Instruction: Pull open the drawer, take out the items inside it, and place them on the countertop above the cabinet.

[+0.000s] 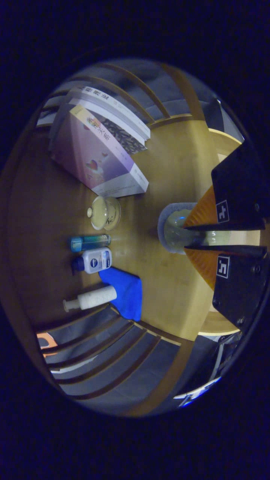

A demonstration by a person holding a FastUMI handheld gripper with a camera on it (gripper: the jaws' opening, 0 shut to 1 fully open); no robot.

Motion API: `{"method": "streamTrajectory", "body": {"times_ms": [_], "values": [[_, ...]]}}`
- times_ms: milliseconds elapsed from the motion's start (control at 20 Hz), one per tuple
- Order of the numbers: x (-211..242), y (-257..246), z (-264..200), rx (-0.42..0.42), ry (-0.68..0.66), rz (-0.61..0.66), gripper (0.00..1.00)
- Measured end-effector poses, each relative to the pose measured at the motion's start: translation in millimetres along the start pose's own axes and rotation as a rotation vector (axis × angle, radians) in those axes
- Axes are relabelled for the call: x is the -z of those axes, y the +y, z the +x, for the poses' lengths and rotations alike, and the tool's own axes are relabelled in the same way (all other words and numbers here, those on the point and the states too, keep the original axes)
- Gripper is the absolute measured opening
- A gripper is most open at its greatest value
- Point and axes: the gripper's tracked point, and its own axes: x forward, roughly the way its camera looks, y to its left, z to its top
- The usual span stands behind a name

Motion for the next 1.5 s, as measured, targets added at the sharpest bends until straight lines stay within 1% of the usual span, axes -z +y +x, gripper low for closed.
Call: {"method": "streamTrajectory", "body": {"times_ms": [150,250,400,450,500,600,800,950,1150,1250,1400,1500], "values": [[-5.3,-2.6,16.0,0.02,0.0,-0.003,0.18],[-3.0,-3.3,22.8,0.018,0.009,0.033,0.18],[-6.0,-12.7,31.1,0.049,-0.014,0.059,0.19],[-3.6,-14.3,31.9,0.055,-0.01,0.056,0.23],[-2.1,-11.1,32.1,0.042,-0.005,0.052,0.27],[-2.4,-7.3,29.2,0.033,-0.034,0.026,0.36],[-5.8,1.7,6.4,0.023,-0.124,-0.016,0.49],[3.1,15.3,-16.8,-0.033,-0.15,-0.008,0.58],[32.4,38.7,-54.0,-0.122,-0.171,-0.071,0.61],[45.4,39.8,-78.6,-0.136,-0.2,-0.121,0.62],[65.0,50.1,-113.3,-0.192,-0.246,-0.125,0.64],[73.6,52.5,-135.5,-0.224,-0.293,-0.139,0.69]]}}
